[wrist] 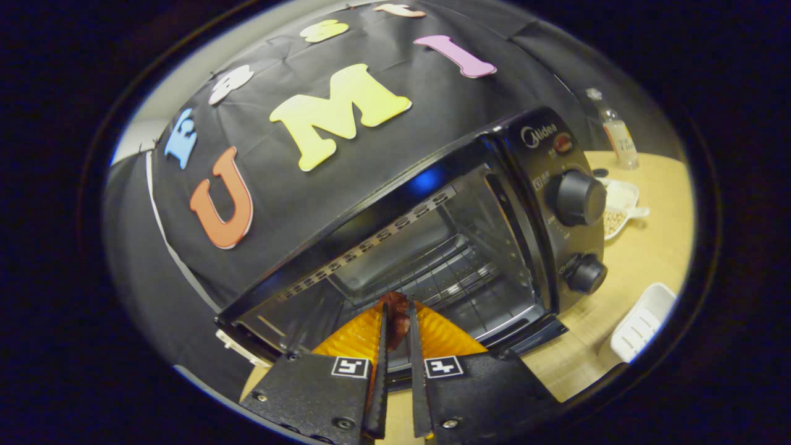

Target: Open the toaster oven, put the food inside, and close the toaster oven door.

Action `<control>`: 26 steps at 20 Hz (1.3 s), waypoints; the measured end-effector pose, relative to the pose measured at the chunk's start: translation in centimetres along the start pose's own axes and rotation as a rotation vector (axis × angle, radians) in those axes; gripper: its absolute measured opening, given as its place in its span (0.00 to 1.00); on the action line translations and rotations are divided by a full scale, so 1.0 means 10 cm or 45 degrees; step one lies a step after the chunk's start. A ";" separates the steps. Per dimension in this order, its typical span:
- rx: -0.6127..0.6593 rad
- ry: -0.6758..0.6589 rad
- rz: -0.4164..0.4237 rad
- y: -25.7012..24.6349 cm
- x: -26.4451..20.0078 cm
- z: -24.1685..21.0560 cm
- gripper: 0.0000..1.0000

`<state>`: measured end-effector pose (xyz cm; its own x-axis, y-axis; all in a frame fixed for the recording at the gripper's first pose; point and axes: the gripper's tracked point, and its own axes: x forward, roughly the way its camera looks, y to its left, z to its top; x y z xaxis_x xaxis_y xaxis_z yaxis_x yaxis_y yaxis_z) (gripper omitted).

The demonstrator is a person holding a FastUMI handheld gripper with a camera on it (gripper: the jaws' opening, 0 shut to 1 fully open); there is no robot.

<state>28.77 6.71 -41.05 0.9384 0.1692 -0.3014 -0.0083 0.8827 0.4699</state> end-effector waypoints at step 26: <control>-0.654 -0.149 -0.100 0.16 -1.72 -0.37 1.00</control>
<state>11.35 6.83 -38.21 0.9750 0.0697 -0.2112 -0.0770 0.9967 -0.0262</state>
